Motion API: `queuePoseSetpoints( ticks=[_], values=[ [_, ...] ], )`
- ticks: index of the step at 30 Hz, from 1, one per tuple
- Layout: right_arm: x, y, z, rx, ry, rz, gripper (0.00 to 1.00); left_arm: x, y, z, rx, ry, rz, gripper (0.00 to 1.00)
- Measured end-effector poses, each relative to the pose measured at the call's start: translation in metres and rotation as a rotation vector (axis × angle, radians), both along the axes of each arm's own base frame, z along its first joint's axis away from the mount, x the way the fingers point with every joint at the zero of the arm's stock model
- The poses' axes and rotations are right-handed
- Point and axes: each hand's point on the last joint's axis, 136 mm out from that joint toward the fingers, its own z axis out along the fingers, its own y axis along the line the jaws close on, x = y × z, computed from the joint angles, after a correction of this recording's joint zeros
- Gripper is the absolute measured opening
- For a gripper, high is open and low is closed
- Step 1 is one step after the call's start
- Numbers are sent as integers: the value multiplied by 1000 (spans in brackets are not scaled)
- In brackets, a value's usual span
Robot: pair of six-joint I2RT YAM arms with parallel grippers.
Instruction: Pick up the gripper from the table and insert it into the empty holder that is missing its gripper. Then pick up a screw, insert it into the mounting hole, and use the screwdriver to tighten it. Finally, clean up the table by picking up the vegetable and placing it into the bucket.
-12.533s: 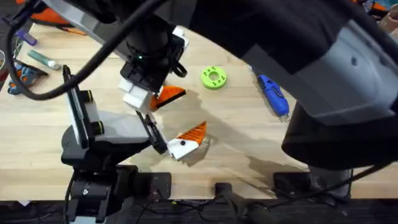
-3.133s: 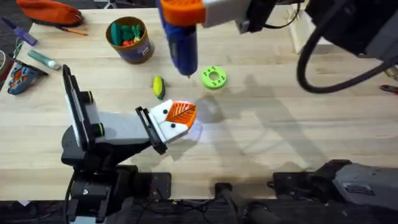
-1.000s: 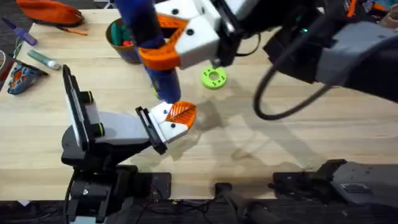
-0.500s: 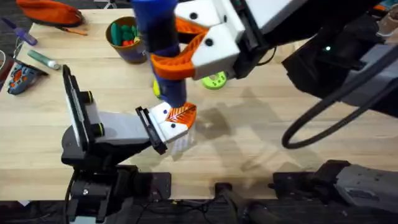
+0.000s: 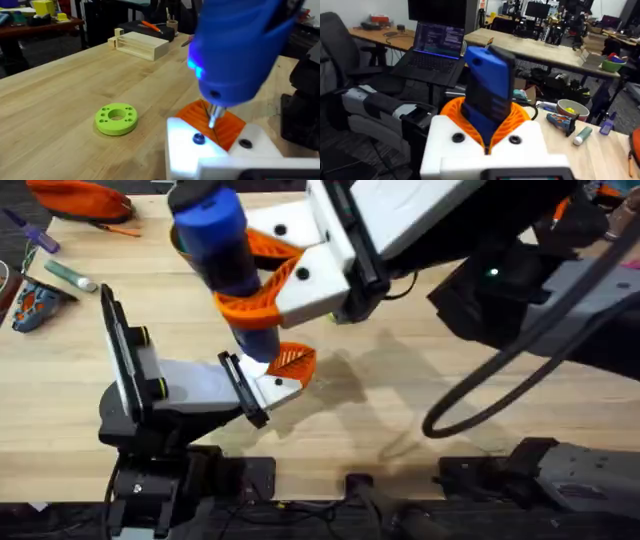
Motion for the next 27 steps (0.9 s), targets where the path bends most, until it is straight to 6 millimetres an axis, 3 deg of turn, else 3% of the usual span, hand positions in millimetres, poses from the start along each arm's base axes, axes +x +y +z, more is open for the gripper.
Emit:
queuePoseSetpoints(
  ticks=[27],
  values=[
    [0, 5, -2, 11, -28, -11, 24, 0, 0, 0, 0, 1, 0, 7]
  ],
)
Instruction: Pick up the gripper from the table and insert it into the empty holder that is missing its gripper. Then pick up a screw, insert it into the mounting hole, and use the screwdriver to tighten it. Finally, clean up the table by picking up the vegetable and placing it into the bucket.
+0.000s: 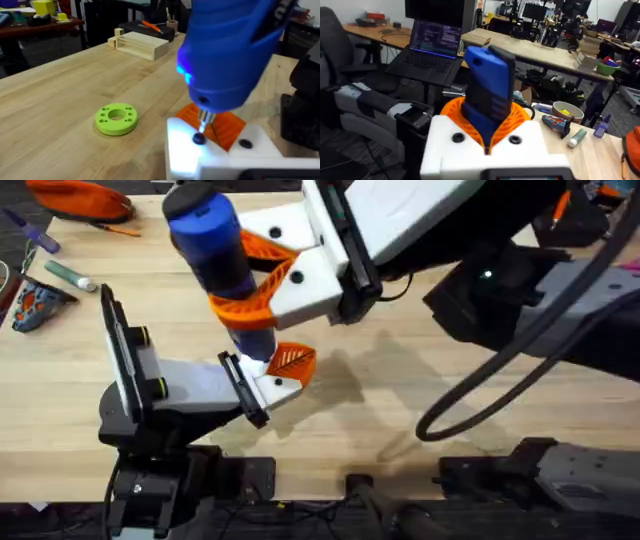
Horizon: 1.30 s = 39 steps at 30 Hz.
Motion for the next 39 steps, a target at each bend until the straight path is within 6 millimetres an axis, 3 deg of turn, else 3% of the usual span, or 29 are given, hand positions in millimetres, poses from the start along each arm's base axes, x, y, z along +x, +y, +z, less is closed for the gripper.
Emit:
queuePoseSetpoints(
  ticks=[39],
  values=[
    [5, 5, -10, -18, 15, -4, 24, 0, 0, 0, 0, 0, 0, 7]
  ],
)
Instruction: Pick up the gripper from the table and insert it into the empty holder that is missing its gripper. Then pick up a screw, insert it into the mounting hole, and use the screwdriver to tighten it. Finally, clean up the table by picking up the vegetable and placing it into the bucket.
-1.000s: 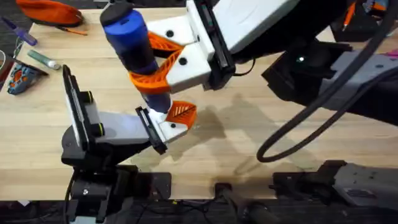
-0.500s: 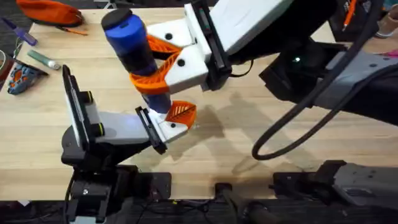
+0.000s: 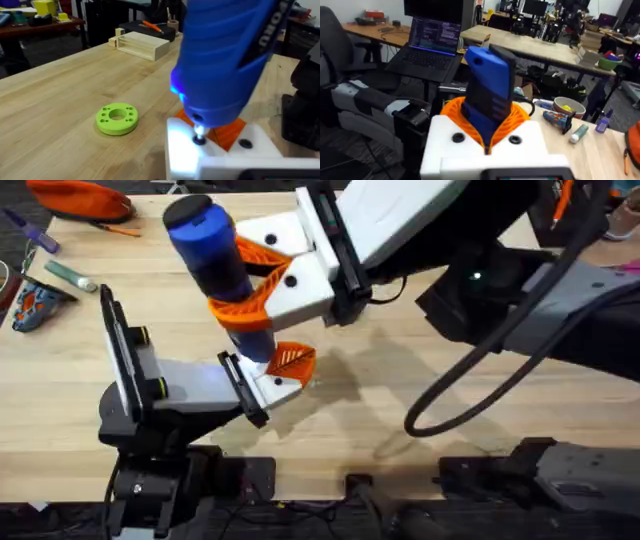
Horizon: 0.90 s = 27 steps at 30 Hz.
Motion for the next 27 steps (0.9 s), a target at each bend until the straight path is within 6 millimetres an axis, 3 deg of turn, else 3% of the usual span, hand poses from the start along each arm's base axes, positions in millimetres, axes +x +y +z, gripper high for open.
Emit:
queuePoseSetpoints(
  ticks=[5, 12, 15, 21, 27],
  values=[
    [1, 0, 12, 19, -10, 8, 24, 0, 0, 0, 0, -1, 0, 7],
    [17, -9, 57, 9, -4, 19, 24, 0, 0, 0, 0, 0, 0, 7],
    [27, -14, 66, -20, 26, 3, 24, 0, 0, 0, 0, 0, 0, 7],
    [47, -23, 59, -106, 134, -37, 24, 0, 0, 0, 0, 0, 0, 7],
    [96, -54, 26, -274, 343, -234, 24, 0, 0, 0, 0, 0, 0, 7]
  ],
)
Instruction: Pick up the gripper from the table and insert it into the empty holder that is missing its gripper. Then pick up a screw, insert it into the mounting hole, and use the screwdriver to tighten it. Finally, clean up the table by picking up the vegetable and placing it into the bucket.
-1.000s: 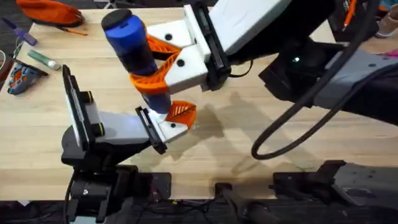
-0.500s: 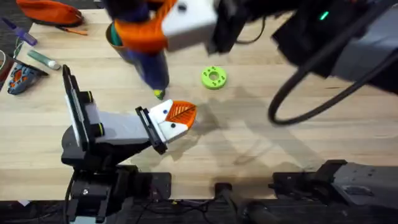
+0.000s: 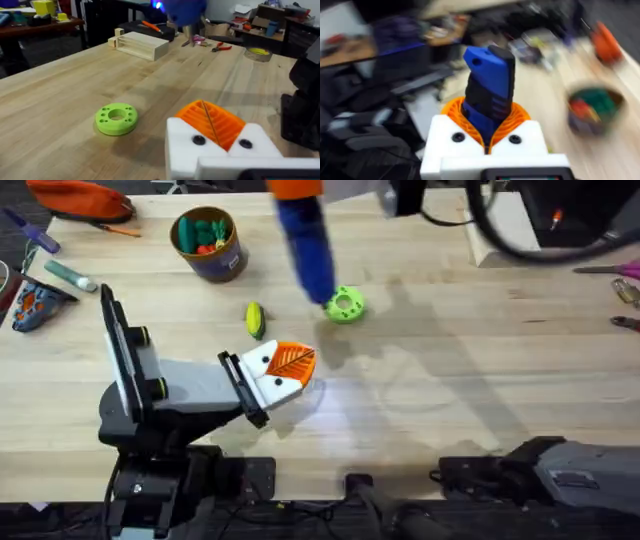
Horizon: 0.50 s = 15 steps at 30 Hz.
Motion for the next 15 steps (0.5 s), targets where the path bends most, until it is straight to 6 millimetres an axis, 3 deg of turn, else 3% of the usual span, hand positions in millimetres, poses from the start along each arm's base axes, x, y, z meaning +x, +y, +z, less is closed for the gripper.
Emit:
queuePoseSetpoints(
  ticks=[4, 9, 15],
  values=[
    [40, -36, -34, -188, 65, -238, 23, 0, 0, 0, 0, -1, 0, 7],
    [77, -85, -55, -426, -39, -490, 23, 0, 0, 0, 0, -1, 0, 7],
    [104, -141, -77, -665, -152, -659, 24, 0, 0, 0, 0, 0, 0, 7]
  ],
)
